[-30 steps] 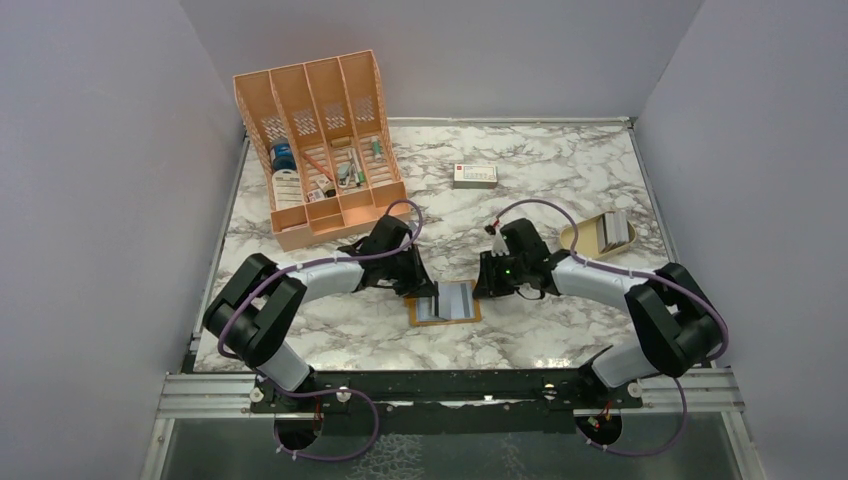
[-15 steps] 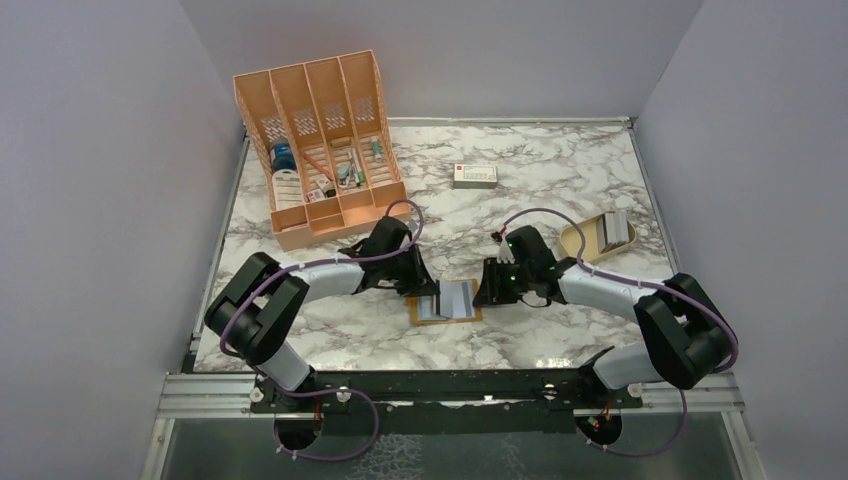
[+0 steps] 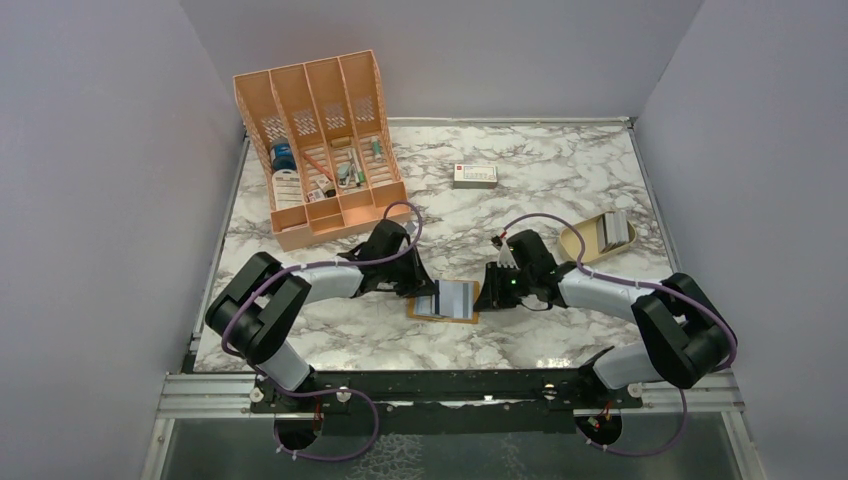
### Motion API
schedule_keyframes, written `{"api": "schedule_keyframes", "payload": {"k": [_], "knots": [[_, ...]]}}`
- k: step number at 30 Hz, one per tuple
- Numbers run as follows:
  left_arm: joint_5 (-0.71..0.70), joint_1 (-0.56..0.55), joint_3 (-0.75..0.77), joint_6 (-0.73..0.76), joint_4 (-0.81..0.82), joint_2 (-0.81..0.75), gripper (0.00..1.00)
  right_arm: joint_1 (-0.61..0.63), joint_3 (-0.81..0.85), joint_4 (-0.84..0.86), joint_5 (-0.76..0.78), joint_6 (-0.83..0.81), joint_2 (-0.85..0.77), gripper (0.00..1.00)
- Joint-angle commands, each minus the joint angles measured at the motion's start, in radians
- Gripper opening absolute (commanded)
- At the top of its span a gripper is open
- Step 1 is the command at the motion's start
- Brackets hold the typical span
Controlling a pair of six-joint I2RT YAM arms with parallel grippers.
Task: Put the credit cards into the card holder
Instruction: Insert the credit card into the card holder.
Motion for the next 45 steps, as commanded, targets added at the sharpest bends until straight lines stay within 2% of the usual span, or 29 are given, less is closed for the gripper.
{"api": "schedule_keyframes", "payload": {"k": [1, 21, 27, 36, 45], "knots": [[-0.075, -0.005, -0.036, 0.023, -0.002, 0.012, 0.0, 0.007, -0.015, 0.049, -0.039, 0.014, 0.008, 0.17], [-0.062, -0.071, -0.01, 0.019, 0.048, 0.047, 0.0, 0.008, -0.014, 0.063, -0.027, 0.025, 0.003, 0.15], [-0.068, -0.082, 0.011, 0.02, 0.028, 0.056, 0.12, 0.008, -0.023, 0.071, -0.028, 0.034, -0.003, 0.15], [-0.093, -0.083, 0.096, 0.069, -0.117, 0.04, 0.44, 0.008, -0.04, 0.055, -0.003, 0.022, -0.03, 0.15], [-0.141, -0.082, 0.15, 0.084, -0.215, 0.013, 0.6, 0.008, -0.051, 0.055, 0.027, 0.029, -0.054, 0.15]]}}
